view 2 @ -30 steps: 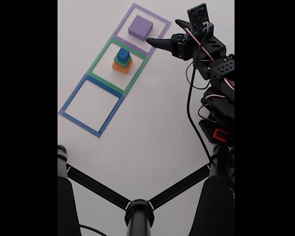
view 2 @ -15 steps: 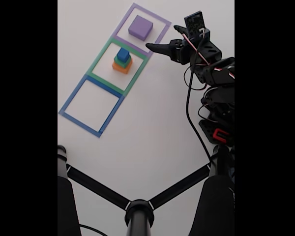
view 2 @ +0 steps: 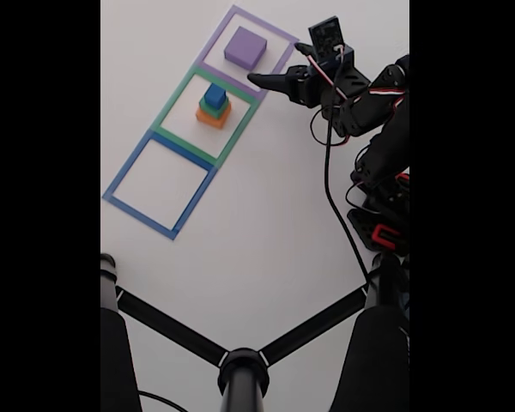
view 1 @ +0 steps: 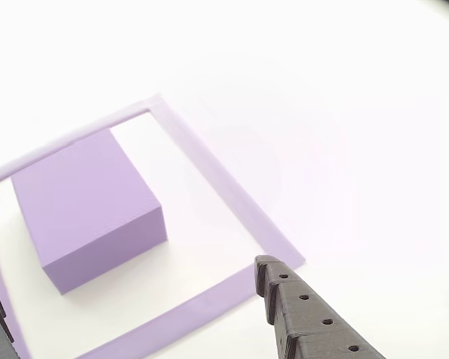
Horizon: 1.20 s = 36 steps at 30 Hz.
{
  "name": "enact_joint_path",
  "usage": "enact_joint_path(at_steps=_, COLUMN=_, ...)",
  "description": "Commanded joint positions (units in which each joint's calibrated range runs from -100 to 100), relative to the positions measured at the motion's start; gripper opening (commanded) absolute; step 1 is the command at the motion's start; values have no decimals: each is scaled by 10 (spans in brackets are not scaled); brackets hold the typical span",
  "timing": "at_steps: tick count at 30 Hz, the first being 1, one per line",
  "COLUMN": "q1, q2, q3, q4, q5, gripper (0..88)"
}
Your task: Tower of hanoi
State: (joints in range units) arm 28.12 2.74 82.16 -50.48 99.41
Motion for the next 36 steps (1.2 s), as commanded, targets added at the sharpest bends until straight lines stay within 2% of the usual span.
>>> enact_joint_path(at_steps=1, q1=0, q2=26, q3=-41, q4=-31, q5=6, gripper=435)
enact_joint_path(at_steps=36, q1=-48, q2=207, q3=-240, q4=-44, q5=6, gripper=419)
